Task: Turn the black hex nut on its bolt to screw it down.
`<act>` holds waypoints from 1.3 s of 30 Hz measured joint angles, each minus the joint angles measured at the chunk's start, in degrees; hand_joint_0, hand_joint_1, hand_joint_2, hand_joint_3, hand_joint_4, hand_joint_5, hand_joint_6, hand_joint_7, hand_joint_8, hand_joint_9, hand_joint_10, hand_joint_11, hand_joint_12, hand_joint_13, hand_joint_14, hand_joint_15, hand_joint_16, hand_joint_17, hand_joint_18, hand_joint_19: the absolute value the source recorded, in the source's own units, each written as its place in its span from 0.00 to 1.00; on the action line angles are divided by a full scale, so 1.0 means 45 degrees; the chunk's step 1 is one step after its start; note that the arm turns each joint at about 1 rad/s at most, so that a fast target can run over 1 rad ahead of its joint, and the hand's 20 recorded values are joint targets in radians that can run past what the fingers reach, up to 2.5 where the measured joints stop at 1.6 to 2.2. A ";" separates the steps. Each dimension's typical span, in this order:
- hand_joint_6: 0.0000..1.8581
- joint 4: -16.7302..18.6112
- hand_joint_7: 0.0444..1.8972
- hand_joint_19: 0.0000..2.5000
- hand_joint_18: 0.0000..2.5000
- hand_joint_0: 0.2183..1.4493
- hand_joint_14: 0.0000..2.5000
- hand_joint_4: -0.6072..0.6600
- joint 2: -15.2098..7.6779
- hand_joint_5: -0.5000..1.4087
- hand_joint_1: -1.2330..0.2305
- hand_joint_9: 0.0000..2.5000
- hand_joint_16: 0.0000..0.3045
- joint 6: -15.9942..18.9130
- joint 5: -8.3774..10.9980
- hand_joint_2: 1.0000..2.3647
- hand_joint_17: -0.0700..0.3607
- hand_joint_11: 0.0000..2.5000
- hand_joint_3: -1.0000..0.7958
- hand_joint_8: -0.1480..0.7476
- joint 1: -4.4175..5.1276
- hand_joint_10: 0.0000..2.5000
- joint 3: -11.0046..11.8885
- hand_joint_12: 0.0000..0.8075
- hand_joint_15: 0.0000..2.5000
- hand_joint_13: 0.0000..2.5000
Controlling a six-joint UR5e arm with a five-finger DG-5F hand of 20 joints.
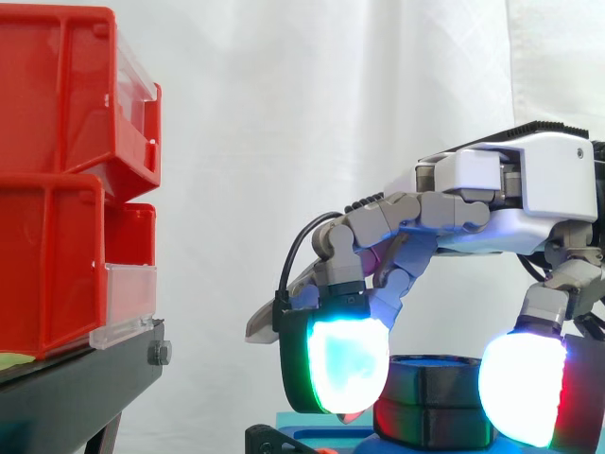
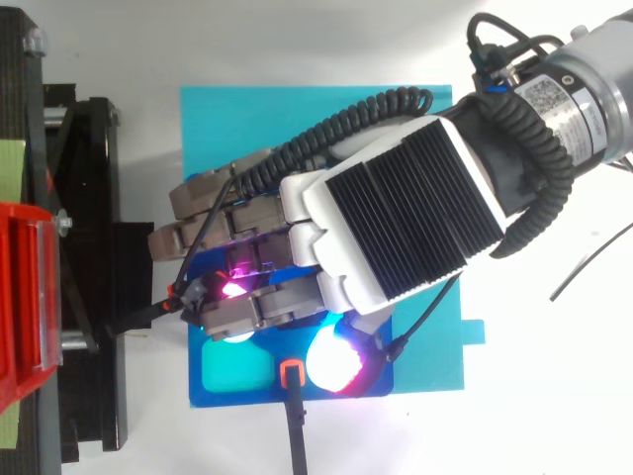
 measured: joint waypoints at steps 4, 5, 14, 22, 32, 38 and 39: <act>0.27 0.0001 0.69 0.14 0.18 0.19 0.00 0.67 0.0000 0.24 0.51 0.37 0.19 0.0000 0.0012 0.00 0.46 0.16 0.28 0.51 0.0023 0.01 -0.0014 0.45 0.04 0.21; 0.27 0.0002 0.69 0.14 0.18 0.19 0.00 0.67 0.0000 0.24 0.51 0.37 0.19 0.0000 0.0019 0.00 0.47 0.16 0.28 0.51 0.0031 0.01 -0.0016 0.45 0.04 0.21; 0.27 -0.0022 0.68 0.14 0.18 0.18 0.00 0.67 -0.0001 0.24 0.53 0.37 0.19 0.0000 0.0050 0.00 0.47 0.16 0.28 0.51 0.0054 0.01 -0.0040 0.46 0.04 0.21; 0.27 0.0230 0.68 0.14 0.18 0.18 0.00 0.67 -0.0001 0.24 0.53 0.37 0.19 -0.0001 0.0067 0.00 0.47 0.16 0.28 0.51 0.0048 0.01 -0.0300 0.46 0.04 0.21; 0.27 0.0361 0.67 0.14 0.18 0.18 0.00 0.67 -0.0002 0.24 0.53 0.37 0.19 0.0000 0.0037 0.00 0.47 0.16 0.28 0.51 0.0035 0.01 -0.0361 0.46 0.04 0.21; 0.27 0.0362 0.69 0.14 0.17 0.19 0.00 0.67 -0.0002 0.24 0.52 0.37 0.19 0.0000 0.0008 0.00 0.46 0.16 0.28 0.50 -0.0032 0.01 -0.0373 0.45 0.04 0.21; 0.27 0.0362 0.69 0.14 0.17 0.19 0.00 0.66 -0.0001 0.24 0.51 0.37 0.19 0.0000 0.0003 0.00 0.46 0.16 0.28 0.50 -0.0050 0.01 -0.0371 0.45 0.04 0.21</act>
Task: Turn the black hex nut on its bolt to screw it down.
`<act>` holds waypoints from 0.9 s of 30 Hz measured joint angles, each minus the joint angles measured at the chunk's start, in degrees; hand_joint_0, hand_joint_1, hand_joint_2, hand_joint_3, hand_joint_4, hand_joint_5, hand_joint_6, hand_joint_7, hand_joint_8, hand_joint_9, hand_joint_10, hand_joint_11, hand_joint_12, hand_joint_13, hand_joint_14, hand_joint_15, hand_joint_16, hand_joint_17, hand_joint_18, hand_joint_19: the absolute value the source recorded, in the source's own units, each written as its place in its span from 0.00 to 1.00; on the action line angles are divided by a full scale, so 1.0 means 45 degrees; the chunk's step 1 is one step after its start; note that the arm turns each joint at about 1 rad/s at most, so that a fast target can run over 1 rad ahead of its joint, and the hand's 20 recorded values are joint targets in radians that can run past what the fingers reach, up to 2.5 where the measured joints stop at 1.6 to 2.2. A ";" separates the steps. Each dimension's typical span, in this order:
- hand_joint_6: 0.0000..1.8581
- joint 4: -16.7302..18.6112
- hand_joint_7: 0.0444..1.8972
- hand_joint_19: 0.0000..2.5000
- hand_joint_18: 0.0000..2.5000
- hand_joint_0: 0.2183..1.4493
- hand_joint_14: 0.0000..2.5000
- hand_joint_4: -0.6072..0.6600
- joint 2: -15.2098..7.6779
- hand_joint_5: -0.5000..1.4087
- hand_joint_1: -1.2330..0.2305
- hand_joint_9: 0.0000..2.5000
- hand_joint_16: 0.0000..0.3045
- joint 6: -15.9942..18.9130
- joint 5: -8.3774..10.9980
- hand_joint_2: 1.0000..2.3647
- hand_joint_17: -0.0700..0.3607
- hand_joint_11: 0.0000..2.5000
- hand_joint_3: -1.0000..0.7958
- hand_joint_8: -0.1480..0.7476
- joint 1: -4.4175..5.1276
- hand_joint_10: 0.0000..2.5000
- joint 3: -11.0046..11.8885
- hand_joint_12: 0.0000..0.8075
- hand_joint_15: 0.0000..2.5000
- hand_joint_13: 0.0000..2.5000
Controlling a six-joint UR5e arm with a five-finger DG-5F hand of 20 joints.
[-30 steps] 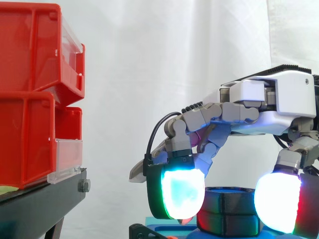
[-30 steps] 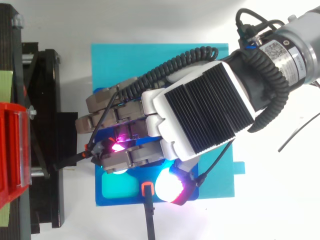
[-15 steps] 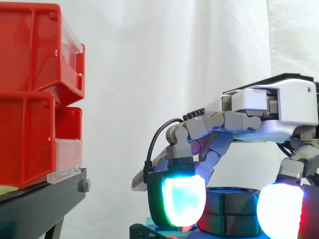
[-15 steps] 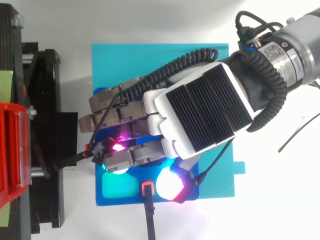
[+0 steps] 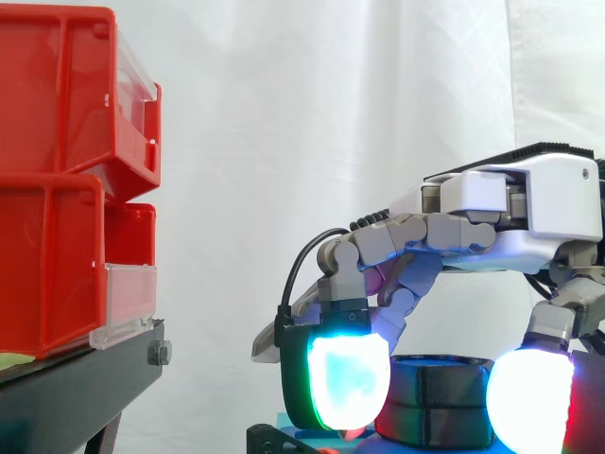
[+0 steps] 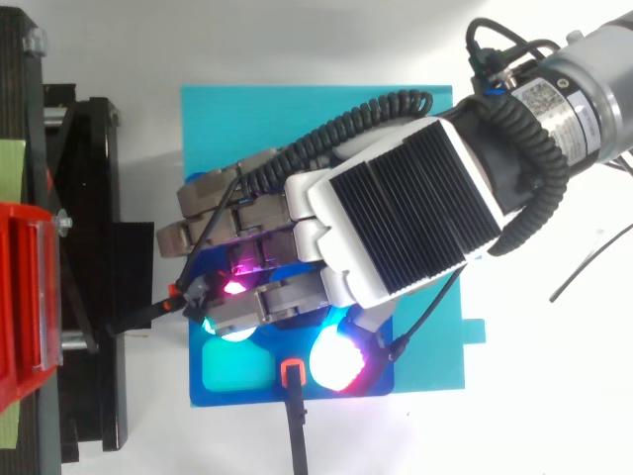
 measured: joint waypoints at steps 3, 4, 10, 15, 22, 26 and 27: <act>0.27 0.0007 0.69 0.14 0.17 0.21 0.00 0.66 -0.0001 0.24 0.50 0.36 0.18 0.0000 -0.0007 0.00 0.45 0.16 0.28 0.50 -0.0033 0.01 -0.0003 0.44 0.05 0.21; 0.27 0.0012 0.69 0.14 0.17 0.21 0.00 0.65 0.0000 0.24 0.49 0.36 0.18 0.0000 -0.0008 0.00 0.45 0.16 0.28 0.49 -0.0040 0.01 -0.0001 0.43 0.05 0.21; 0.27 0.0086 0.70 0.14 0.16 0.24 0.00 0.64 0.0000 0.24 0.46 0.36 0.17 0.0000 -0.0010 0.00 0.44 0.16 0.28 0.48 -0.0087 0.01 -0.0003 0.42 0.04 0.21; 0.27 0.0096 0.71 0.14 0.16 0.25 0.00 0.64 0.0000 0.24 0.44 0.36 0.17 0.0000 -0.0010 0.00 0.43 0.16 0.29 0.48 -0.0111 0.01 -0.0007 0.42 0.05 0.21; 0.27 0.0102 0.71 0.14 0.16 0.26 0.00 0.64 0.0000 0.24 0.42 0.36 0.17 -0.0013 -0.0010 0.00 0.43 0.16 0.31 0.48 -0.0131 0.01 -0.0011 0.41 0.05 0.21; 0.27 0.0102 0.71 0.15 0.16 0.27 0.00 0.64 0.0000 0.24 0.41 0.36 0.16 -0.0018 -0.0010 0.00 0.42 0.16 0.32 0.47 -0.0133 0.01 -0.0011 0.41 0.05 0.21; 0.27 0.0103 0.71 0.14 0.16 0.27 0.00 0.64 0.0000 0.24 0.41 0.36 0.16 -0.0019 -0.0010 0.00 0.42 0.16 0.32 0.48 -0.0134 0.01 -0.0012 0.40 0.05 0.21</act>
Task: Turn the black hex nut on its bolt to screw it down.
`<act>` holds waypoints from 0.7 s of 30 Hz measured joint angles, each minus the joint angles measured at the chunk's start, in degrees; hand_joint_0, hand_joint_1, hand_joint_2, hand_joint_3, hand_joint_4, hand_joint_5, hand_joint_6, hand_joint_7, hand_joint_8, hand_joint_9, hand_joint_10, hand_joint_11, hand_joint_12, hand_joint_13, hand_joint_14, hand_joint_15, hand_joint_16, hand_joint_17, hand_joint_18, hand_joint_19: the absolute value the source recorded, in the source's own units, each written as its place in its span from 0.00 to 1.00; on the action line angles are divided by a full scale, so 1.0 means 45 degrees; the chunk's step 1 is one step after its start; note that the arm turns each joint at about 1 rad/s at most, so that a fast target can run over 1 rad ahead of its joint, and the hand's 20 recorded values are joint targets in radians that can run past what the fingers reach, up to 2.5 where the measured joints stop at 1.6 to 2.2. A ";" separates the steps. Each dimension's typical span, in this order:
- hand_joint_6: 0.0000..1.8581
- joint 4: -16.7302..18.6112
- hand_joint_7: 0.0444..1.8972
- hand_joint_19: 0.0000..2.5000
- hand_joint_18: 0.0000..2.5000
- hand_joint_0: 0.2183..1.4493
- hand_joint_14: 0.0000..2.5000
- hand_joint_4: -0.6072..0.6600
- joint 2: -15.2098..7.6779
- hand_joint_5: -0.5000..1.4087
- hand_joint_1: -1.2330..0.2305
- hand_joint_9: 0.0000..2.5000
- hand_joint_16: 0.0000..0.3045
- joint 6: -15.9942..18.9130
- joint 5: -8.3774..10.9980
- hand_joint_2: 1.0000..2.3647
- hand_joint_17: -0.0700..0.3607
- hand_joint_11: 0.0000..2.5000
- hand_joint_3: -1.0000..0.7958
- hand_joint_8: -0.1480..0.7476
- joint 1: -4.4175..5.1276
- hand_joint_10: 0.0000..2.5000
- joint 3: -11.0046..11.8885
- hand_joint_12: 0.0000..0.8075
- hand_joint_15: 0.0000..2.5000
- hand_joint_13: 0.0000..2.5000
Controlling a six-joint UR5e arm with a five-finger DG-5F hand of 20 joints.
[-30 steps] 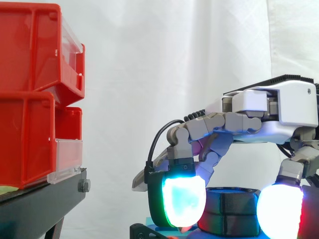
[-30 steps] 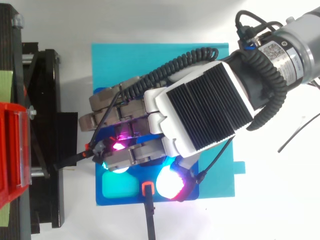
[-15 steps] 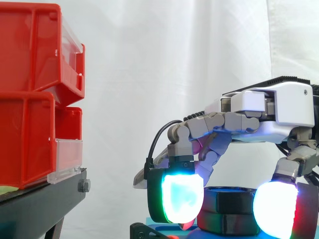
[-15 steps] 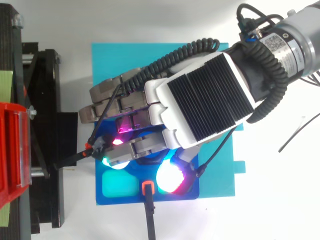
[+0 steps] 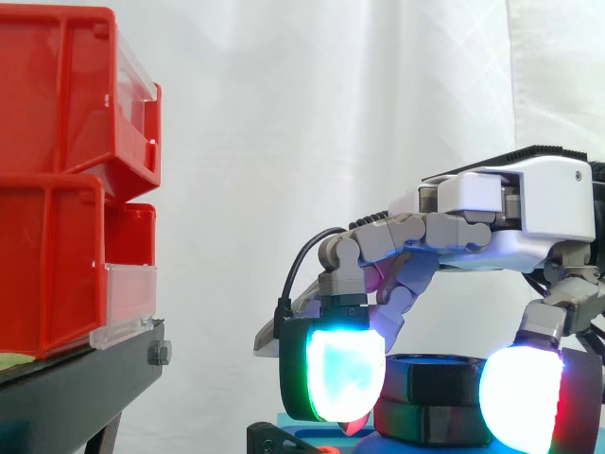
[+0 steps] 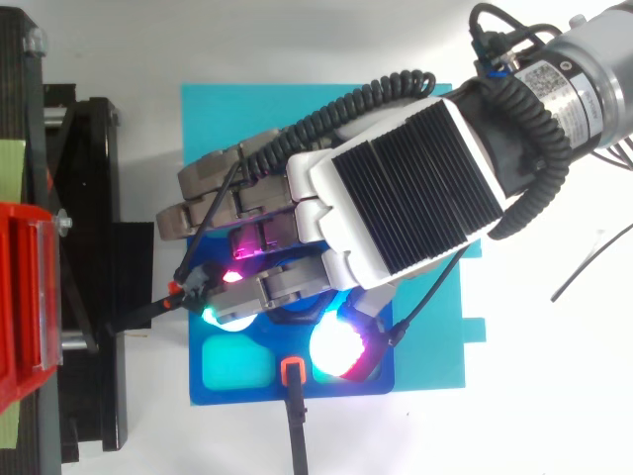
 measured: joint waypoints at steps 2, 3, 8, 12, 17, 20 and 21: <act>0.27 0.0000 0.72 0.14 0.16 0.28 0.00 0.64 0.0000 0.24 0.40 0.36 0.16 0.0000 0.0000 0.01 0.42 0.16 0.33 0.48 0.0001 0.01 0.0001 0.40 0.04 0.21; 0.27 0.0002 0.72 0.14 0.16 0.28 0.00 0.64 0.0000 0.24 0.39 0.36 0.16 0.0000 0.0000 0.01 0.42 0.16 0.33 0.47 0.0001 0.01 0.0000 0.40 0.05 0.21; 0.27 0.0007 0.73 0.14 0.16 0.29 0.00 0.63 0.0000 0.24 0.38 0.36 0.16 0.0000 0.0000 0.01 0.42 0.17 0.35 0.47 0.0001 0.01 0.0001 0.40 0.05 0.21; 0.27 0.0026 0.73 0.14 0.16 0.30 0.00 0.64 0.0000 0.24 0.38 0.35 0.16 0.0004 0.0001 0.01 0.42 0.17 0.35 0.48 0.0000 0.01 0.0000 0.40 0.05 0.21; 0.27 0.0085 0.74 0.14 0.17 0.25 0.00 0.65 -0.0001 0.24 0.40 0.36 0.17 0.0017 0.0000 0.00 0.43 0.16 0.29 0.48 0.0000 0.01 -0.0001 0.41 0.04 0.21; 0.27 0.0096 0.71 0.13 0.18 0.20 0.00 0.66 -0.0001 0.24 0.45 0.36 0.18 0.0018 0.0001 0.00 0.45 0.16 0.28 0.50 0.0006 0.01 0.0000 0.44 0.04 0.21; 0.27 0.0097 0.70 0.13 0.18 0.20 0.00 0.67 -0.0001 0.24 0.46 0.36 0.19 0.0018 0.0001 0.00 0.46 0.16 0.28 0.50 0.0011 0.01 0.0002 0.44 0.04 0.22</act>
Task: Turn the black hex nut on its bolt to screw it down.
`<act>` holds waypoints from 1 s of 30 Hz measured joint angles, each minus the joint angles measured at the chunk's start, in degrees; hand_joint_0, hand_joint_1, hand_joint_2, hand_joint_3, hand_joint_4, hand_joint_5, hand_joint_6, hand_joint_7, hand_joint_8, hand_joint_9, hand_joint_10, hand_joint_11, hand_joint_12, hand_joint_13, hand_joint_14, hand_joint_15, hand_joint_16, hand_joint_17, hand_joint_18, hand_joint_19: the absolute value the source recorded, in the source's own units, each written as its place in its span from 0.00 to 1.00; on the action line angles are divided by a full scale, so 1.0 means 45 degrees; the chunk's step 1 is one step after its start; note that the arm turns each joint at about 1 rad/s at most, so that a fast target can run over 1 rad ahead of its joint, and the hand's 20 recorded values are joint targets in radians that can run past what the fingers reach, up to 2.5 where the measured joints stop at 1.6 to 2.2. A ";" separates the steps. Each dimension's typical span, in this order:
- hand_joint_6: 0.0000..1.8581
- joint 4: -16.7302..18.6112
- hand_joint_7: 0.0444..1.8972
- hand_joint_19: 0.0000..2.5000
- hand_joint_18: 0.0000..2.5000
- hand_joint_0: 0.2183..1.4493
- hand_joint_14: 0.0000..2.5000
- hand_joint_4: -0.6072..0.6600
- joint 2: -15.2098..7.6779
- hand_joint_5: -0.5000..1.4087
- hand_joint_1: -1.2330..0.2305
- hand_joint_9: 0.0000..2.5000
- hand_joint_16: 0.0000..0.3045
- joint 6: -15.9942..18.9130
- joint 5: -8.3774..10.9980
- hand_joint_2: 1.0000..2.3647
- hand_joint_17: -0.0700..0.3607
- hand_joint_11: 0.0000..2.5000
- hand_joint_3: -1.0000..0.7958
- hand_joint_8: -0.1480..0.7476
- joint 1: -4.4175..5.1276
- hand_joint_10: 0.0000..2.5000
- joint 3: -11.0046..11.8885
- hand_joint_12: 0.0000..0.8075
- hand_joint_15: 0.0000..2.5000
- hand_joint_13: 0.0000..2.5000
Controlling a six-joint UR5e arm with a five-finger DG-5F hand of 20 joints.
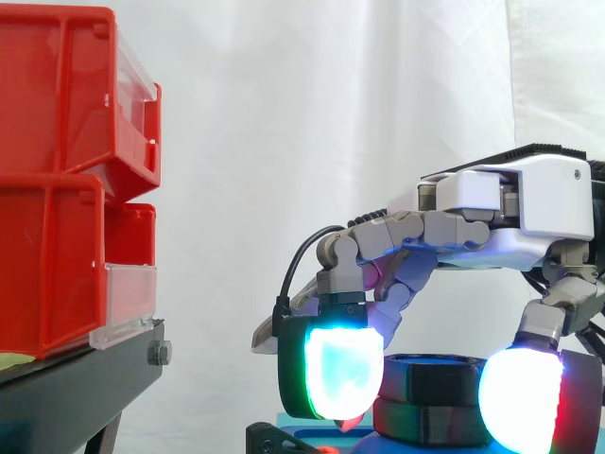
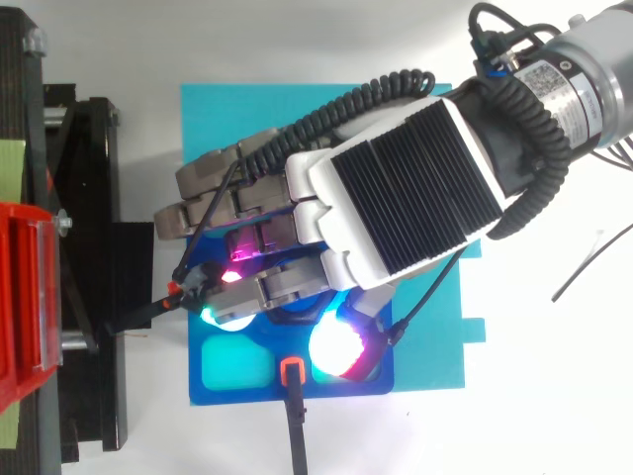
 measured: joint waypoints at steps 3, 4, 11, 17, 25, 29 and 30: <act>0.27 0.0004 0.69 0.14 0.18 0.19 0.00 0.67 0.0003 0.24 0.47 0.36 0.19 0.0008 0.0011 0.00 0.47 0.16 0.28 0.51 0.0023 0.01 0.0002 0.45 0.04 0.22; 0.27 0.0002 0.69 0.13 0.19 0.18 0.00 0.67 0.0003 0.24 0.48 0.36 0.19 0.0017 0.0017 0.00 0.47 0.16 0.28 0.51 0.0032 0.01 0.0010 0.45 0.04 0.22; 0.27 -0.0131 0.68 0.13 0.19 0.17 0.00 0.67 0.0017 0.23 0.50 0.35 0.20 0.0223 0.0024 0.00 0.48 0.16 0.28 0.51 0.0146 0.01 0.0483 0.46 0.04 0.22; 0.27 -0.0988 0.68 0.13 0.19 0.17 0.00 0.67 0.0028 0.23 0.49 0.36 0.20 0.0210 -0.0008 0.00 0.48 0.16 0.28 0.52 0.0218 0.01 0.1279 0.47 0.04 0.22; 0.27 -0.2347 0.68 0.13 0.19 0.17 0.00 0.67 0.0375 0.23 0.49 0.35 0.20 -0.0068 -0.0015 0.00 0.48 0.15 0.28 0.52 0.0292 0.01 0.1901 0.46 0.04 0.22; 0.27 -0.2936 0.68 0.13 0.19 0.17 0.00 0.66 0.0782 0.23 0.49 0.35 0.20 -0.0285 0.0030 0.00 0.48 0.15 0.28 0.52 0.0205 0.01 0.1717 0.47 0.04 0.22; 0.27 -0.3088 0.68 0.13 0.19 0.17 0.00 0.66 0.0904 0.23 0.49 0.35 0.20 -0.0356 0.0046 0.00 0.48 0.15 0.28 0.52 0.0176 0.01 0.1618 0.47 0.04 0.22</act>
